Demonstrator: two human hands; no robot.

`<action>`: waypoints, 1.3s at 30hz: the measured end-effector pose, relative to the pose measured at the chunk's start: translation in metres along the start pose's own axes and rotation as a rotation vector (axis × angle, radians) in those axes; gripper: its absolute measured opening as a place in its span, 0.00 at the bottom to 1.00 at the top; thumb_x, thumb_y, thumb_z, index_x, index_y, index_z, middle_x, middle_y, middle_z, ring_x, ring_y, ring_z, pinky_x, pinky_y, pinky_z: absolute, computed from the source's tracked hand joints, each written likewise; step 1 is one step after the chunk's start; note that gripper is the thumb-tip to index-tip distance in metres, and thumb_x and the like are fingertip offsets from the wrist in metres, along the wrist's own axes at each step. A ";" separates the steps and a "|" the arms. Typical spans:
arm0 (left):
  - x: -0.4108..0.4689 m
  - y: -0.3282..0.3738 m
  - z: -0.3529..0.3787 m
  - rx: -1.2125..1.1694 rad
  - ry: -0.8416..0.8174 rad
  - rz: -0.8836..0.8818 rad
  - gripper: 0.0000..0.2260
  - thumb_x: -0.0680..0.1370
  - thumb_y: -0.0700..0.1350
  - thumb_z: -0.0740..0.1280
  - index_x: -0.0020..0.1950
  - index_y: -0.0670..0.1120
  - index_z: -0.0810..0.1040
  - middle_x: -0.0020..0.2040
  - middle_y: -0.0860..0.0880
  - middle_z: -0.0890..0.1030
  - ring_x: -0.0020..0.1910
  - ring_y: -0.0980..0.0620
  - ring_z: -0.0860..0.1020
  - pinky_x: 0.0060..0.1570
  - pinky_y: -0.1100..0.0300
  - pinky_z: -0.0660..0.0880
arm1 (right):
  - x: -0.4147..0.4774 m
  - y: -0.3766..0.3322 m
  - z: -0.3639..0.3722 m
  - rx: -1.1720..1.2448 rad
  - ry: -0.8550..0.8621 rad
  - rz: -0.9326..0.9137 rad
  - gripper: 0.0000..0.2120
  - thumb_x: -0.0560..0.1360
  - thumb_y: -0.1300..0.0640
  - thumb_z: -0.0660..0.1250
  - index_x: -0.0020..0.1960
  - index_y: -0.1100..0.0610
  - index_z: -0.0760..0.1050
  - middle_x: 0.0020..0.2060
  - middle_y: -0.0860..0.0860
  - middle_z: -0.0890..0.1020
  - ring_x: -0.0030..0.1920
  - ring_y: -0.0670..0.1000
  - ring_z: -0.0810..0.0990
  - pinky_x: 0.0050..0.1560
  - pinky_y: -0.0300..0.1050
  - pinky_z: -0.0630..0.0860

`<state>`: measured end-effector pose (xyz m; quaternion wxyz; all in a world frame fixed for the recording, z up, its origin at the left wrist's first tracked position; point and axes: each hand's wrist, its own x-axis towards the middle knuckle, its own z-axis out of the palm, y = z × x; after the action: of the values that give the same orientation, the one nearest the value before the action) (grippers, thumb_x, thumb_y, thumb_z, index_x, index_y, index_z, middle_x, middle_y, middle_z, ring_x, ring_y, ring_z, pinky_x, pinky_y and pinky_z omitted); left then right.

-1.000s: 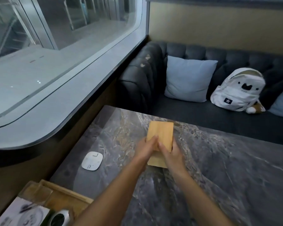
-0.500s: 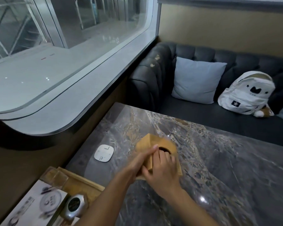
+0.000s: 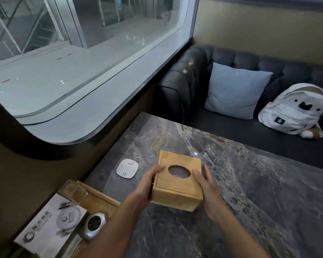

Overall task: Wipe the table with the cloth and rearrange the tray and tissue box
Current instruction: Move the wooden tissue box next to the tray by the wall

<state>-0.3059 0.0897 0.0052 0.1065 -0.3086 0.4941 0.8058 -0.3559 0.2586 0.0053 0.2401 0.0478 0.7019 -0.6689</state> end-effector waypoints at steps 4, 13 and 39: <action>-0.002 0.002 -0.008 0.034 -0.007 -0.024 0.12 0.75 0.52 0.62 0.42 0.47 0.80 0.30 0.50 0.84 0.32 0.52 0.80 0.34 0.59 0.74 | -0.001 0.006 0.020 0.248 -0.126 0.013 0.28 0.72 0.52 0.67 0.69 0.43 0.61 0.60 0.51 0.77 0.57 0.55 0.78 0.56 0.55 0.76; -0.016 0.046 -0.070 0.215 0.146 0.025 0.13 0.78 0.54 0.60 0.51 0.45 0.77 0.39 0.48 0.81 0.38 0.52 0.77 0.40 0.59 0.72 | 0.007 0.016 0.098 0.166 -0.209 -0.042 0.38 0.70 0.45 0.68 0.71 0.36 0.47 0.69 0.52 0.67 0.63 0.56 0.72 0.65 0.62 0.70; -0.041 -0.032 -0.060 1.534 0.754 0.342 0.41 0.70 0.67 0.55 0.70 0.37 0.63 0.71 0.37 0.68 0.71 0.41 0.67 0.70 0.52 0.44 | 0.020 0.024 0.125 -0.080 -0.317 0.061 0.24 0.78 0.51 0.58 0.72 0.44 0.56 0.65 0.50 0.73 0.62 0.54 0.74 0.62 0.61 0.74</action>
<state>-0.2347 0.0588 -0.0126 -0.0082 -0.3196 0.9423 0.0998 -0.3305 0.1357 -0.0237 0.3697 -0.0469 0.6795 -0.6320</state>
